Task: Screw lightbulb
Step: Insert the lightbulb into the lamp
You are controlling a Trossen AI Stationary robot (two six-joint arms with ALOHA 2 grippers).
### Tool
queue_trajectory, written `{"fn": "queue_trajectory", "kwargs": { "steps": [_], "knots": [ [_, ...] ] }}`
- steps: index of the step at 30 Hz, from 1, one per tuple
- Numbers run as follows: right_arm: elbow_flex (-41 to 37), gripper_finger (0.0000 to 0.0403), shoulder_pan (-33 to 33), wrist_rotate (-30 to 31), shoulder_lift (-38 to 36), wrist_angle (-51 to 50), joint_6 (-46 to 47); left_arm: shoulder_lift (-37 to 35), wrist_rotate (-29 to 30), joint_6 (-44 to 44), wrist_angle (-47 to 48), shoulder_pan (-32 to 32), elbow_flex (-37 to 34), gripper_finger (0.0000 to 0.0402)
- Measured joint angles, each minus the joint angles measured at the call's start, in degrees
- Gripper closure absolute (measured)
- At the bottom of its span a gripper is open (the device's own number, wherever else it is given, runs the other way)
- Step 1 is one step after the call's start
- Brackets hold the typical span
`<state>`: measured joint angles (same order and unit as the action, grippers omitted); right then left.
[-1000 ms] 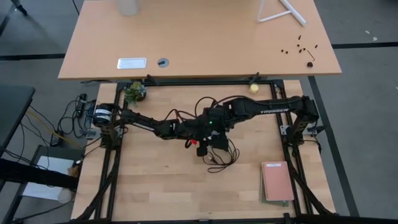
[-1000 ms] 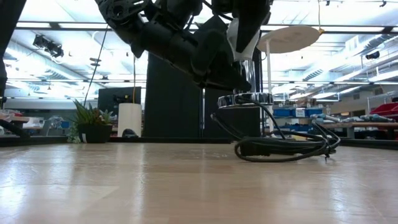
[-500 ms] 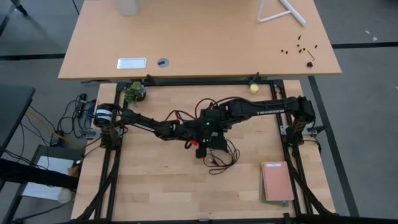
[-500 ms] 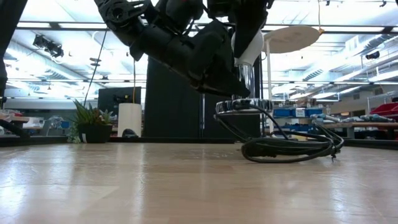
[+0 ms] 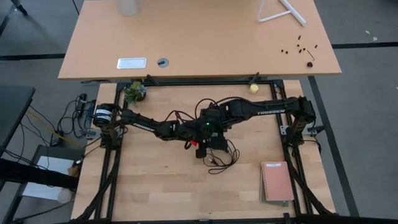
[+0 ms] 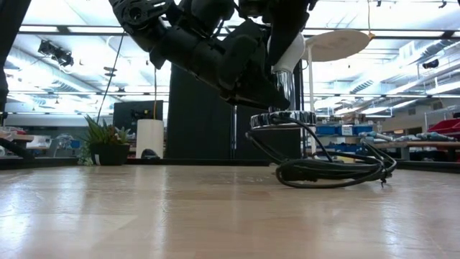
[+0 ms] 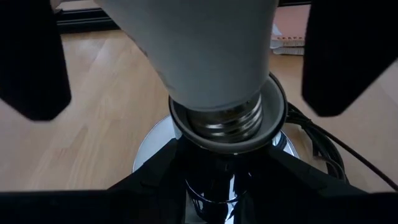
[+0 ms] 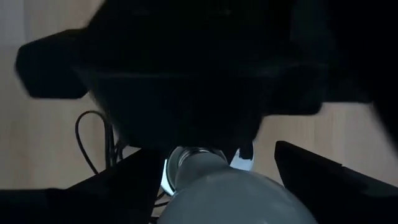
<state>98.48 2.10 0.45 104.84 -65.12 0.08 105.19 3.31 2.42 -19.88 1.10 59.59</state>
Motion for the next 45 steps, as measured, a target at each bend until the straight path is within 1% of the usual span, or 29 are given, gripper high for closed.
{"fn": "queue_trajectory", "kwargs": {
  "steps": [7, 13, 24, 30, 33, 36, 41, 45],
  "knots": [
    [0.1, 0.0093, 1.4, 0.0, 0.0, -0.5, -16.2, 0.0, 0.1, 0.6, 0.5, 0.3, 0.1, 0.0218],
    [0.0, 0.0094, 1.5, -0.7, 0.1, -1.8, -27.5, 0.0, -0.1, 1.8, 1.0, 0.2, 0.4, 0.0218],
    [0.0, 0.0094, 1.9, -0.4, 0.2, -3.6, -37.3, 0.0, 0.0, 3.4, 1.3, 0.2, 0.3, 0.0218],
    [0.0, 0.0095, 1.9, 0.3, 0.2, -3.8, -39.9, 0.0, -0.2, 3.5, 1.3, 0.2, 0.3, 0.0218],
    [0.0, 0.0099, 1.7, 1.2, 0.2, -3.2, -39.1, 0.0, -0.2, 3.6, 1.2, 0.2, 0.2, 0.0218],
    [0.0, 0.0116, 1.4, 1.2, 0.1, -2.3, -36.6, 0.0, -0.2, 3.5, 1.2, 0.2, 0.2, 0.0218],
    [0.0, 0.0158, 0.4, 0.5, 0.1, -2.0, -32.4, 0.0, 0.2, 3.5, 1.2, 0.2, 0.2, 0.0218],
    [0.0, 0.0161, 0.1, -0.5, 0.2, -1.5, -29.2, 0.0, 1.4, 3.4, 1.3, 0.2, 0.2, 0.0218]
  ]
}}
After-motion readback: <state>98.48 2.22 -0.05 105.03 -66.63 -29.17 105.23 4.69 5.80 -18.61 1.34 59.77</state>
